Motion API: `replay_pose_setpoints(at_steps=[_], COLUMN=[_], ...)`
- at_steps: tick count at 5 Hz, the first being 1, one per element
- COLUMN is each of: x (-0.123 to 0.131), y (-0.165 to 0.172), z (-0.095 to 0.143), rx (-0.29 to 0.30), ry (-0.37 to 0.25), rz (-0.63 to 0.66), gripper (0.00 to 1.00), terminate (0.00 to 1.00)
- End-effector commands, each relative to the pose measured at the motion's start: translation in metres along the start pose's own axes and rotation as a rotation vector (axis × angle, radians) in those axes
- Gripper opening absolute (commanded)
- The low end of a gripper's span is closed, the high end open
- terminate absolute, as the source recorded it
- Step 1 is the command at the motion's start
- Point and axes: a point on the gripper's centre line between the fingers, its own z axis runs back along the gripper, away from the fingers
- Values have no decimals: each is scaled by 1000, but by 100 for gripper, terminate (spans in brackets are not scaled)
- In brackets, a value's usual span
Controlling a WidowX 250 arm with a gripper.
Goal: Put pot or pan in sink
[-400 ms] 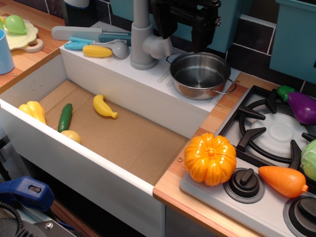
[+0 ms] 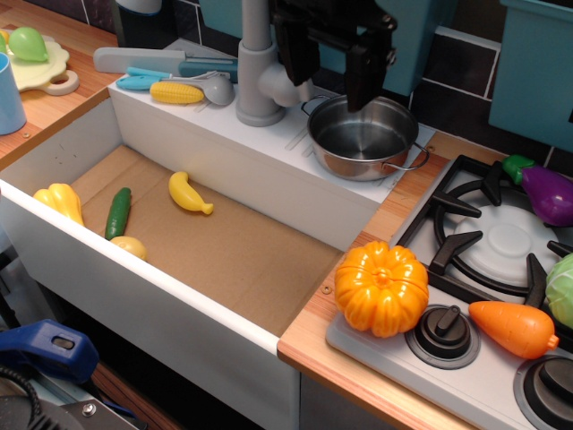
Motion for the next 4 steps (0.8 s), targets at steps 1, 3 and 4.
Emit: replay_pose_setpoints(at_steps=[1, 3, 4], x=[22, 41, 37], y=[14, 16, 10], z=[-3, -37, -56], rx=[12, 2, -30], ry=[-101, -178, -224], rz=[-251, -317, -329], gripper=[100, 100, 100], terminate=[0, 0, 0])
